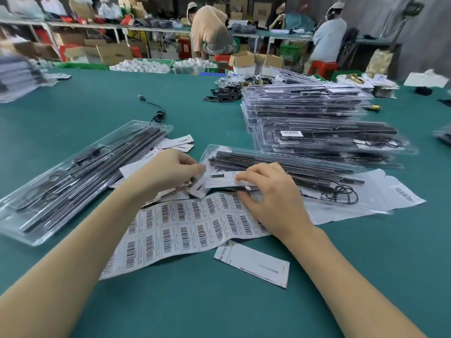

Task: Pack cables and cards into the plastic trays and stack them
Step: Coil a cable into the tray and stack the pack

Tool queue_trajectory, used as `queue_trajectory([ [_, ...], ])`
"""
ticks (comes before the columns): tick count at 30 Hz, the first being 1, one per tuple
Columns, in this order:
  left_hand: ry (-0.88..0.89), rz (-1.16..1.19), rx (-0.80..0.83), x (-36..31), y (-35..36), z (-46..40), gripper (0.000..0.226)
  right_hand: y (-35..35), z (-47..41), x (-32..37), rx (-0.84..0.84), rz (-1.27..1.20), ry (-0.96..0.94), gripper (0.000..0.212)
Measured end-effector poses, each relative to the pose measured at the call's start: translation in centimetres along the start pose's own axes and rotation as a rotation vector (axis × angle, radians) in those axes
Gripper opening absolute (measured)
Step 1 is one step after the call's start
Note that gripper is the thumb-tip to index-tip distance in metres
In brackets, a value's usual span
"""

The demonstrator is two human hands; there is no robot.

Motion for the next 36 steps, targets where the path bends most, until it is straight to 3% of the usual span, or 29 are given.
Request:
queue_trajectory([
  [4,0.114,-0.053,0.148,-0.7,0.8,0.9,0.072,-0.4,0.1,-0.4,-0.057,-0.053,0.033,0.016],
  [9,0.389,-0.243,-0.197,-2.5,-0.9,1.5,0.051,-0.4,0.1,-0.9,-0.064,-0.101,0.064,0.016],
  [12,0.591,-0.255,-0.230,-3.6,-1.0,2.6,0.039,-0.3,0.1,-0.9,-0.049,-0.099,0.067,0.016],
  [16,0.574,-0.094,-0.186,-3.3,-0.5,2.3,0.034,-0.2,0.2,-0.8,-0.037,-0.110,0.064,0.015],
  [21,0.603,-0.173,-0.241,-3.9,0.4,2.8,0.030,-0.1,0.1,-0.6,-0.030,-0.102,0.051,0.013],
  [25,0.761,-0.362,-0.416,-5.3,-0.3,4.9,0.022,-0.6,0.1,-0.8,-0.078,-0.126,0.054,0.014],
  [28,0.791,-0.410,-0.554,-5.5,-1.3,5.8,0.031,-0.9,0.2,-1.1,-0.120,-0.141,0.063,0.014],
  [36,0.865,-0.256,-0.406,-4.8,-0.9,5.7,0.027,-0.9,0.3,-1.3,-0.144,-0.170,0.070,0.013],
])
Point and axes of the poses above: each hand's wrist, its own z-axis away from the middle knuckle, its own y-axis out of the palm, x = y × z, the point moved 10 cm from there along -z, towards the middle knuckle, and after that the axes turned 1 degree about -z, right-handed, at the moved point
